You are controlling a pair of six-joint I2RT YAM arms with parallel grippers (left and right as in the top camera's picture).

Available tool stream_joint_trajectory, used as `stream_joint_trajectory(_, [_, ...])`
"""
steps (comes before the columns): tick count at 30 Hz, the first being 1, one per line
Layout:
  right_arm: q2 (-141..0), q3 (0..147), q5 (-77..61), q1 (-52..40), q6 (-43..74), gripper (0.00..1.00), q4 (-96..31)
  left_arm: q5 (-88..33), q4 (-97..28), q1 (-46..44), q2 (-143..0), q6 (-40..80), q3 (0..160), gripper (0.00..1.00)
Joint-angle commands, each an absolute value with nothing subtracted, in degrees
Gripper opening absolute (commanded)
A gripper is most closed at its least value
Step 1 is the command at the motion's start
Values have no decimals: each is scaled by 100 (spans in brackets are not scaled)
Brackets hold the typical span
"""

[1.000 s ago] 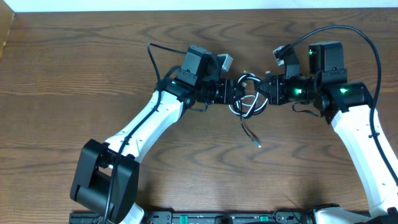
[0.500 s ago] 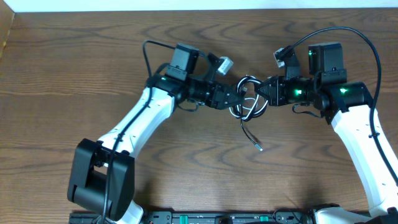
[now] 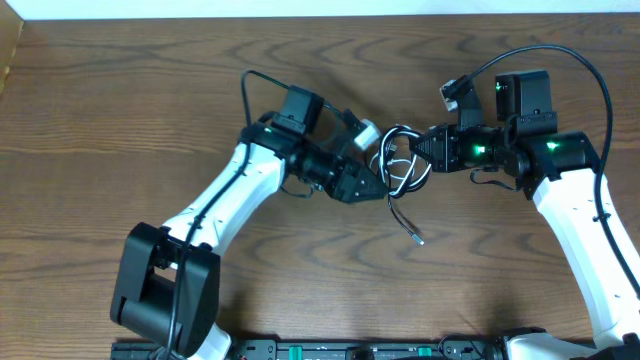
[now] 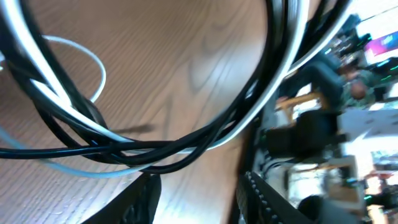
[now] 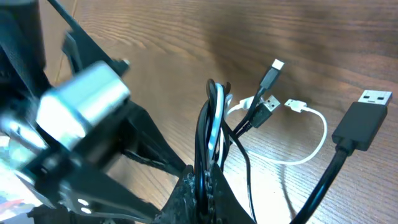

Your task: Untangle cables

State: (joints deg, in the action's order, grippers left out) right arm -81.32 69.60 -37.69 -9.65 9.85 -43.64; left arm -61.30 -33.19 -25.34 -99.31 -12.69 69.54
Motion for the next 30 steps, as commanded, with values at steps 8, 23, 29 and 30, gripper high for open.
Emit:
stream_joint_trajectory(8, [-8101, 7085, -3861, -1039, 917, 1, -4377, -5017, -2676, -3063, -9850, -1518, 6866, 44])
stream_joint_trajectory(23, [-8101, 7085, -3946, -1050, 915, 1, -4440, -4560, -2255, -3251, -9998, -1273, 6866, 43])
stream_joint_trajectory(29, [-8101, 7085, -4241, -998, 915, 1, -4410, -4523, -2322, -3527, -10029, -1280, 6840, 37])
stream_joint_trajectory(30, [-8101, 7087, -4324, -976, 915, 1, -4390, -4480, -2322, -3562, -10047, -1278, 6840, 36])
